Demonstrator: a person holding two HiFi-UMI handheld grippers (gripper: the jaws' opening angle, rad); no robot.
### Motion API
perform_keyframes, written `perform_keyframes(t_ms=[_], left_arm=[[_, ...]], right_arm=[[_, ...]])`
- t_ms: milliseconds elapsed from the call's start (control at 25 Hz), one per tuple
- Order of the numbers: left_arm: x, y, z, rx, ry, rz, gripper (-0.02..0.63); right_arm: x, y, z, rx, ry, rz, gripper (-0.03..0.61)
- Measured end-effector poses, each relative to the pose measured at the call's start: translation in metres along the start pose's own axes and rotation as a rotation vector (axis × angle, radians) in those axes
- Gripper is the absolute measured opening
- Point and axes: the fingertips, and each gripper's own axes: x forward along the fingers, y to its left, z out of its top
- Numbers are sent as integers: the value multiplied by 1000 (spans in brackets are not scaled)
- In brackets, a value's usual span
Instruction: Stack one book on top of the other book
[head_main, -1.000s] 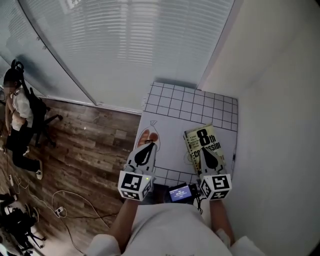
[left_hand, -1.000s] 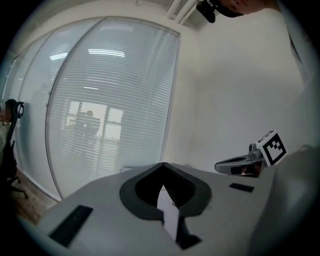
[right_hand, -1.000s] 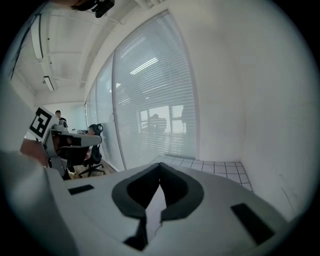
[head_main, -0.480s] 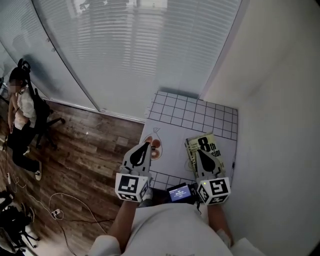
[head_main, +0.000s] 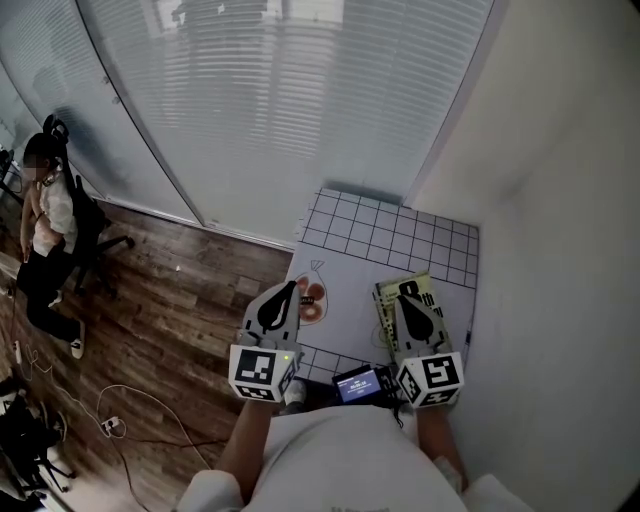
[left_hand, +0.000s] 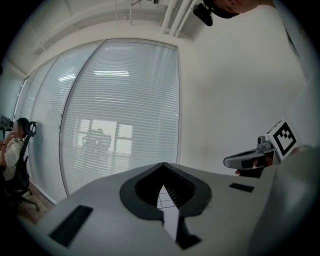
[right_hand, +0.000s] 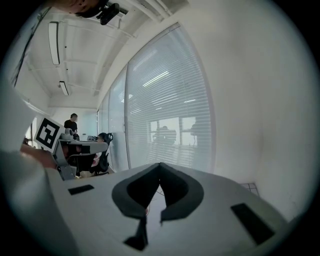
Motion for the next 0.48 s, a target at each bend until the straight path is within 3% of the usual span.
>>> perform_keyframes(t_ms=[480], left_arm=[[0,-4,6,7,-6,-13,8]], right_arm=[[0,1,5,-8,-1,7,6]])
